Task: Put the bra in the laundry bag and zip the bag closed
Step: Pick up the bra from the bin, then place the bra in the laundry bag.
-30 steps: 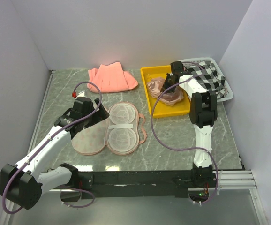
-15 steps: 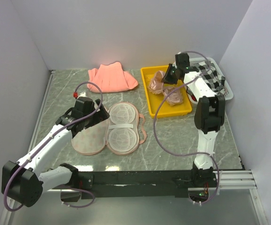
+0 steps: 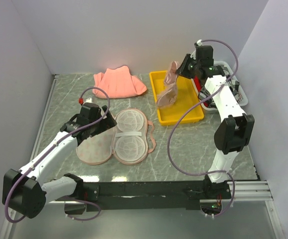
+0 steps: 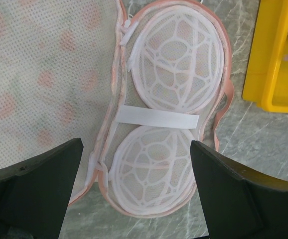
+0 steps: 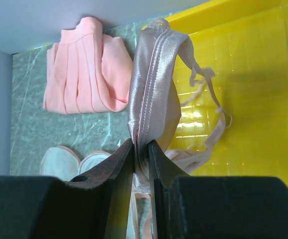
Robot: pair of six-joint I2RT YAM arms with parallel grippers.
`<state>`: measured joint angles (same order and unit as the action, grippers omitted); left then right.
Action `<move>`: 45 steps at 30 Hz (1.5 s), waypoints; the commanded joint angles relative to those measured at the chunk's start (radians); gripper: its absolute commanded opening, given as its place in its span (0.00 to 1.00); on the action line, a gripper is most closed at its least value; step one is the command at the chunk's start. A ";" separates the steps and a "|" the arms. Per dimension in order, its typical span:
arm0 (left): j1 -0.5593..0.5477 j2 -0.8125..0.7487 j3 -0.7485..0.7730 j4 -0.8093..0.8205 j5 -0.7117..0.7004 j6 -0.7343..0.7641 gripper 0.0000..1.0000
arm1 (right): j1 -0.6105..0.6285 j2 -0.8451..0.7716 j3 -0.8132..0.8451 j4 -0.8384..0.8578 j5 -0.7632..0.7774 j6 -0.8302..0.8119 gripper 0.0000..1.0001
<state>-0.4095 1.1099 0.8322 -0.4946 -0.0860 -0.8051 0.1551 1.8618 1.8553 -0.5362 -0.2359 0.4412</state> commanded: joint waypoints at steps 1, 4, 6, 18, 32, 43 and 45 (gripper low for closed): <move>-0.002 -0.004 0.022 0.018 0.005 0.017 0.97 | 0.015 -0.098 -0.016 0.019 -0.031 -0.027 0.25; -0.002 -0.008 0.019 0.021 0.003 0.014 0.97 | 0.021 -0.147 -0.027 0.021 -0.059 -0.030 0.26; -0.002 -0.009 0.018 0.022 0.005 0.011 0.97 | 0.035 -0.187 -0.031 0.016 -0.077 -0.033 0.25; -0.002 -0.022 0.030 0.005 -0.032 0.003 0.97 | 0.130 -0.411 -0.159 0.010 -0.201 -0.052 0.27; 0.011 -0.081 0.093 -0.015 -0.112 -0.005 0.97 | 0.280 -0.434 -0.377 0.015 -0.309 -0.055 0.27; 0.024 0.048 0.129 0.139 0.031 0.133 0.97 | 0.287 -0.492 -0.651 0.057 -0.155 0.112 0.59; 0.046 0.135 0.162 0.198 0.140 0.161 0.97 | 0.276 -0.550 -0.773 0.099 -0.111 0.177 0.71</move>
<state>-0.3908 1.1240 0.9115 -0.4397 -0.1154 -0.7319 0.4461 1.4120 1.2491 -0.4980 -0.4232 0.4858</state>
